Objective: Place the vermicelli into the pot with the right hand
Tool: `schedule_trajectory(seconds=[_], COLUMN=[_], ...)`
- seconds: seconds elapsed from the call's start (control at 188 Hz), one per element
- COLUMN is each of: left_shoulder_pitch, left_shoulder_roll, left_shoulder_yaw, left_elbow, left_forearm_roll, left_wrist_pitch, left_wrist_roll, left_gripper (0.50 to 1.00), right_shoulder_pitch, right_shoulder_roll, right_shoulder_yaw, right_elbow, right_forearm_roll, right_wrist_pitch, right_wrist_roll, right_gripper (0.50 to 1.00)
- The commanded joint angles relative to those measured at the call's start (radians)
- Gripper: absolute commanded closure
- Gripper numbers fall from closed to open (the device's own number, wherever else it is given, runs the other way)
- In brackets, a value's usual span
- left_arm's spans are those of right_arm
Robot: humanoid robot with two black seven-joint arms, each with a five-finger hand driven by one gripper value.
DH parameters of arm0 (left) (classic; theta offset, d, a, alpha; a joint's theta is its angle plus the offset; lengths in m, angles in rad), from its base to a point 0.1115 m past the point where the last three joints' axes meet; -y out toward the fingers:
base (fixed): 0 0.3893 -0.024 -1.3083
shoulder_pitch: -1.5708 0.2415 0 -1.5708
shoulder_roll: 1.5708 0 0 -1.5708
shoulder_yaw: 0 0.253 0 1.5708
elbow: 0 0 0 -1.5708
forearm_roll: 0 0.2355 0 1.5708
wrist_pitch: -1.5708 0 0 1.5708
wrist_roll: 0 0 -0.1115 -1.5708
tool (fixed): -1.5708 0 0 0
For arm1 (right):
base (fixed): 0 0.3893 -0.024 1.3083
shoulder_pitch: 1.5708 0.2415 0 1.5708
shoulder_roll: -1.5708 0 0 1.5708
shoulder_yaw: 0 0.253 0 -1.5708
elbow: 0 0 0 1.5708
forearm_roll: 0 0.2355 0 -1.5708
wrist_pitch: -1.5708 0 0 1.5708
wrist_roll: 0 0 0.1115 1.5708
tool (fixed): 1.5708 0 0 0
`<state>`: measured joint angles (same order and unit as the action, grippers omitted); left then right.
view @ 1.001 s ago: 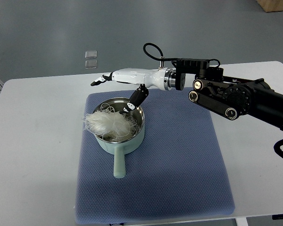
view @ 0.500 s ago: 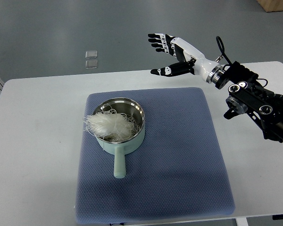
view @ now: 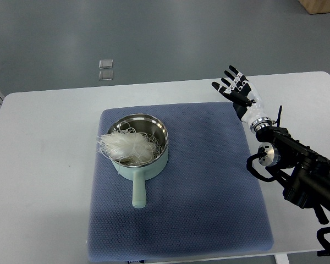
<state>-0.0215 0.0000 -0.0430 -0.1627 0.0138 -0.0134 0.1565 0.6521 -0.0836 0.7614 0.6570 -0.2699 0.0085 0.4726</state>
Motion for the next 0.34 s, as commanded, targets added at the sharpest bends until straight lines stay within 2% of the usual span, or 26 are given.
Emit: schedule_trajectory(seconds=[0.0, 0.335], left_shoulder_pitch=[0.0, 0.0], left_shoulder_roll=[0.0, 0.0], left_shoulder_yaw=[0.0, 0.0], left_elbow=[0.0, 0.0], left_forearm_roll=[0.0, 0.0], left_wrist_pitch=[0.0, 0.001], left_wrist_roll=[0.0, 0.0], left_gripper=[0.5, 0.5], right_shoulder_pitch=[-0.006, -0.008], right_shoulder_roll=[0.018, 0.064], right_shoulder_yaw=[0.004, 0.116], right_elbow=[0.0, 0.003], right_forearm_roll=[0.009, 0.031], right_wrist_pitch=[-0.007, -0.005], right_wrist_roll=[0.001, 0.0], right_gripper=[0.574, 0.574])
